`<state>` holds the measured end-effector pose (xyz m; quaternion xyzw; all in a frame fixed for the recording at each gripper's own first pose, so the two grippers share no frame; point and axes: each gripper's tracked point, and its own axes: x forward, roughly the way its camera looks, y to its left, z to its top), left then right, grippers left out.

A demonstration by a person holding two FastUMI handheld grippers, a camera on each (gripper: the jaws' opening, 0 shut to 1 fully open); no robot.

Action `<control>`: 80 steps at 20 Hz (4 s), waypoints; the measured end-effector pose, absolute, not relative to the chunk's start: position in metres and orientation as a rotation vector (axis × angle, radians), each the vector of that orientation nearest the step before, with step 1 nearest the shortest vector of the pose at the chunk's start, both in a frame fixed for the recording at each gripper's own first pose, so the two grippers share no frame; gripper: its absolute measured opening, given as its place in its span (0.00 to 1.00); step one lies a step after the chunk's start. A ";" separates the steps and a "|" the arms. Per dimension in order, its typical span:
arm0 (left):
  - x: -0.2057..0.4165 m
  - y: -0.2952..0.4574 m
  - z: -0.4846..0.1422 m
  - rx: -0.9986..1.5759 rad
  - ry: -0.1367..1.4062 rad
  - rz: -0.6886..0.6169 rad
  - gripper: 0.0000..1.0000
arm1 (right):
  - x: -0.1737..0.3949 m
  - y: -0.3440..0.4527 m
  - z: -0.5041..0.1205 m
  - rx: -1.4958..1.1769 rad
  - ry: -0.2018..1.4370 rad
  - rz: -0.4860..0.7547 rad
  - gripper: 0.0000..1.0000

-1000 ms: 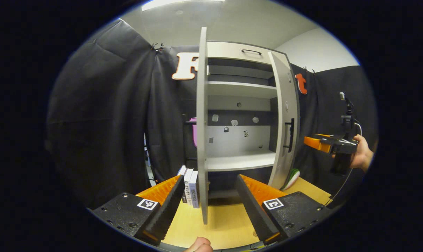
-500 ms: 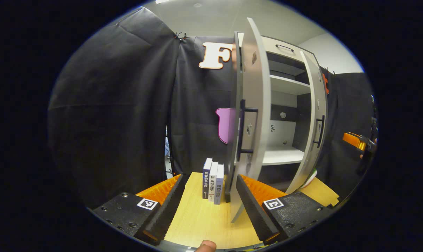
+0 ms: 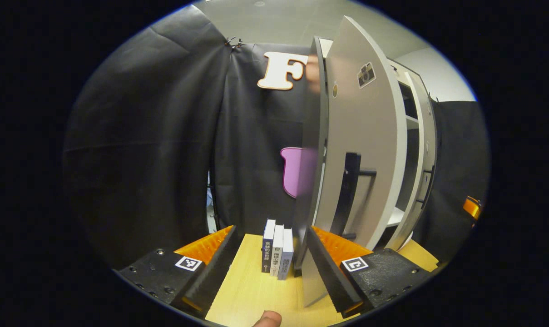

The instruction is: Grasp the bottle in the cabinet with the left hand and place it on the coaster, then close the right door with the right hand and the left door with the left hand.

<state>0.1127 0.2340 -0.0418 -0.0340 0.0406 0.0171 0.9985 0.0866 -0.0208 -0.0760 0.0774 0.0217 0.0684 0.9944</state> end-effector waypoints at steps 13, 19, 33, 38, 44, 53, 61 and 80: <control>0.125 0.166 -0.030 -0.018 0.044 -0.005 0.87 | 0.064 -0.022 -0.075 0.105 0.042 0.180 0.96; 0.124 0.138 -0.025 0.005 0.011 0.021 0.88 | 0.067 -0.032 -0.080 0.088 0.060 0.156 0.98; 0.154 0.074 -0.022 -0.017 -0.017 -0.073 0.94 | 0.070 -0.022 -0.081 0.057 0.078 0.148 0.98; 0.156 0.051 -0.020 -0.037 -0.016 -0.083 0.92 | 0.059 -0.023 -0.084 0.056 0.090 0.134 0.98; 0.126 0.038 -0.017 -0.013 -0.020 -0.077 0.96 | 0.031 -0.019 -0.070 0.056 0.029 0.167 0.98; 0.051 0.026 -0.032 0.025 0.024 -0.032 0.96 | -0.010 -0.022 -0.061 0.073 0.019 0.161 0.96; 0.012 0.008 -0.039 0.044 0.010 0.004 0.96 | -0.008 -0.010 -0.058 0.092 0.047 0.129 0.98; 0.041 -0.004 -0.071 0.014 0.051 0.003 0.96 | 0.043 0.015 -0.069 0.030 0.100 0.058 0.98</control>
